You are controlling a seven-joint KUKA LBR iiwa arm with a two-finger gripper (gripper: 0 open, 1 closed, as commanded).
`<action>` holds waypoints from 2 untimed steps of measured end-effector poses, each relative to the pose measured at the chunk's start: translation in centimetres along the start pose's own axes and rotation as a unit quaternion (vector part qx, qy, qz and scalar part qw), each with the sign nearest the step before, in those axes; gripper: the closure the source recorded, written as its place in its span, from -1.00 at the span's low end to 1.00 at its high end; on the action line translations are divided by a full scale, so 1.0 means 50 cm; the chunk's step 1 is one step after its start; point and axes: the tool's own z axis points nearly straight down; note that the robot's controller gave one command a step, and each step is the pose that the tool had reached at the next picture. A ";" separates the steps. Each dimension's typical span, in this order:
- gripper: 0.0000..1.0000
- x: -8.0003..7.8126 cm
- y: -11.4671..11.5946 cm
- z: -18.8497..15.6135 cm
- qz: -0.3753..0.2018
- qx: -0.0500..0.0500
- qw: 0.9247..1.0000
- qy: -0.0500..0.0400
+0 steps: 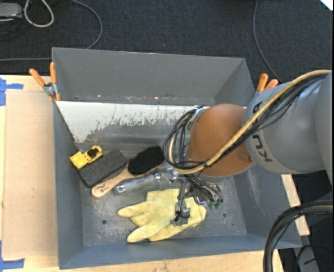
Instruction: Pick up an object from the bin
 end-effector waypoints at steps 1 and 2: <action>-1.00 0.053 0.014 0.106 0.026 -0.003 1.000 0.007; -1.00 0.069 0.039 0.102 0.088 -0.001 0.996 -0.006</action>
Offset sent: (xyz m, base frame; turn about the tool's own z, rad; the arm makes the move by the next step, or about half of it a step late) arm -0.0418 0.0125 -0.0531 0.1758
